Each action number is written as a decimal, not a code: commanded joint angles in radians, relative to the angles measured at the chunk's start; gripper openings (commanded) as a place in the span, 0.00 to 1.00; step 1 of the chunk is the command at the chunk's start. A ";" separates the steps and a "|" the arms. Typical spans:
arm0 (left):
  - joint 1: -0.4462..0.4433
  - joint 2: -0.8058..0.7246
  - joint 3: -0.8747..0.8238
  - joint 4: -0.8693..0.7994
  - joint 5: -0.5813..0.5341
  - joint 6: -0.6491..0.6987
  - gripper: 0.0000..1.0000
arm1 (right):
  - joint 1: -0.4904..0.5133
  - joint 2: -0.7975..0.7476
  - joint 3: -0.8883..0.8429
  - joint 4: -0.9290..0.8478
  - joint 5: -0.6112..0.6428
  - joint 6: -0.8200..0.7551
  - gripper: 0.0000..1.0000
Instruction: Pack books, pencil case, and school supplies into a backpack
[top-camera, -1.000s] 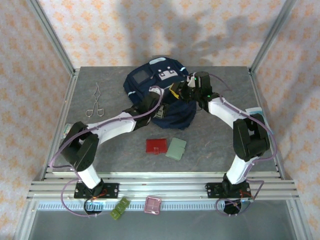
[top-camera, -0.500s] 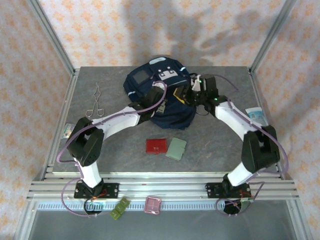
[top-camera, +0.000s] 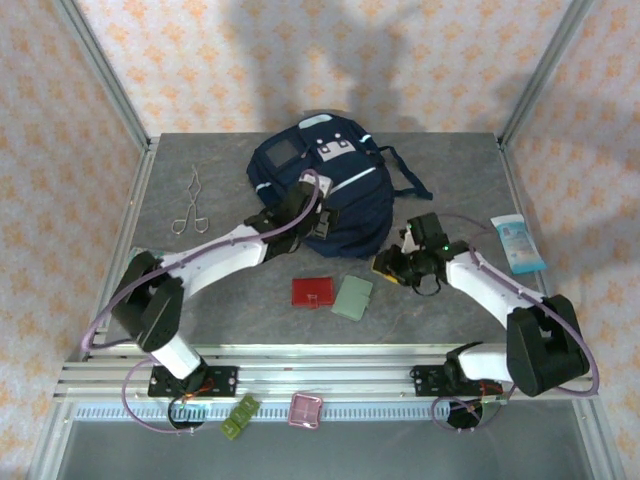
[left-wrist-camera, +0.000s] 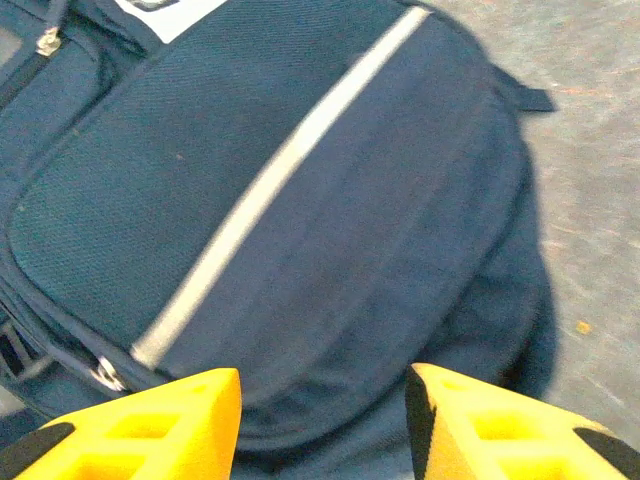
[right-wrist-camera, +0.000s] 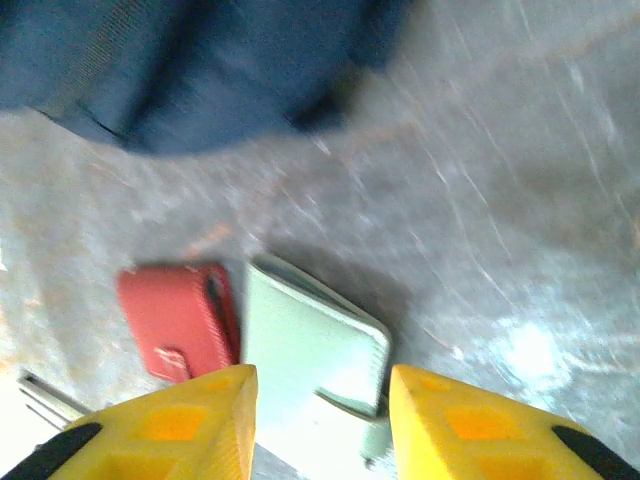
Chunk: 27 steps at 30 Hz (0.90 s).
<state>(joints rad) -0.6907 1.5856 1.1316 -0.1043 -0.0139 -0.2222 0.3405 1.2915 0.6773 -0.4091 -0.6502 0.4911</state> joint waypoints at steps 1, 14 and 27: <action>-0.041 -0.064 -0.099 0.011 0.099 -0.074 0.47 | 0.014 -0.009 -0.052 0.011 0.001 -0.023 0.40; -0.215 0.073 -0.196 0.024 0.184 -0.134 0.37 | 0.043 0.089 -0.111 0.212 -0.063 0.035 0.40; -0.234 0.169 -0.254 0.116 0.240 -0.173 0.17 | 0.052 0.198 -0.127 0.342 -0.116 0.062 0.35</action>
<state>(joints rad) -0.9211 1.7294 0.8978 -0.0410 0.2035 -0.3702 0.3798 1.4586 0.5701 -0.1394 -0.7410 0.5442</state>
